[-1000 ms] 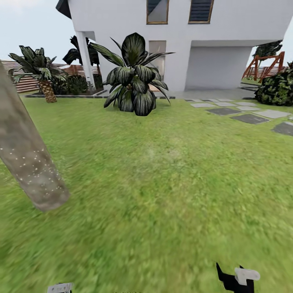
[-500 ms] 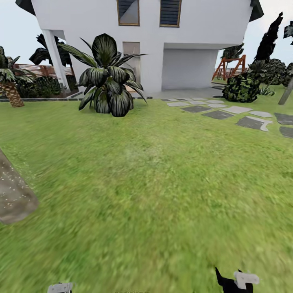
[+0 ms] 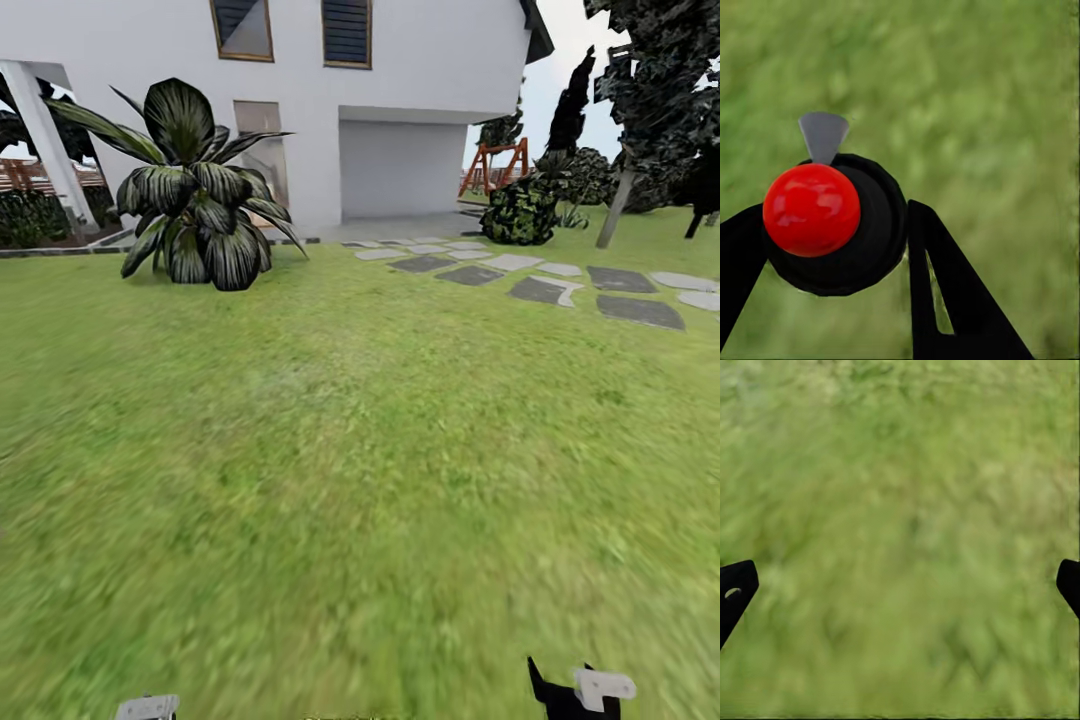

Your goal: In the garden, pick up the pesticide atomizer on the floor and spray pesticide onto both trees until each tree trunk is fully covered.

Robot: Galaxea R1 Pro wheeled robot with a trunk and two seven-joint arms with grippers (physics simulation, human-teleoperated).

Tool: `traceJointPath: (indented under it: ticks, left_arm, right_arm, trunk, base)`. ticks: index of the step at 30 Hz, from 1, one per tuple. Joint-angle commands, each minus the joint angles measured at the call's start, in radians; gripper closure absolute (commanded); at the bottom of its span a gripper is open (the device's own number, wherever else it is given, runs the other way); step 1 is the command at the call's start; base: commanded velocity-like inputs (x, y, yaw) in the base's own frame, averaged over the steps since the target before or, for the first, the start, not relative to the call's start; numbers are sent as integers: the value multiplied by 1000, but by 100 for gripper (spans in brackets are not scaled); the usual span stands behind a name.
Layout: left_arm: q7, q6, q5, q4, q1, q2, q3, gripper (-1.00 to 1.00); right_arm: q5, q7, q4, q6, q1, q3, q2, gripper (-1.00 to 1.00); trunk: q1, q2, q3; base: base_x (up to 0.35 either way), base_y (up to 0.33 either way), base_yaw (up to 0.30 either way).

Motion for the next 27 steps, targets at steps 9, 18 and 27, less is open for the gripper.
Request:
traceJointPath:
  ticks: [9,18,27]
  left_arm:
    - [-5,-3,-5,1,1,0,9,100]
    - [-6,-3,-7,0,1,0,9,100]
    - [-2,-3,-7,0,1,0,9,100]
  right_arm:
    - [3,8,1,-3,-1,-7,6,-100]
    - [4,8,1,-3,-1,-7,6,-100]
    - [3,8,1,-3,-1,-7,6,-100]
  trunk:
    - [0,0,-2]
    - [0,0,-9]
    - [0,0,-17]
  base:
    - [-87,-264,-297]
    - [-74,-266,-273]
    - [-52,-269,-268]
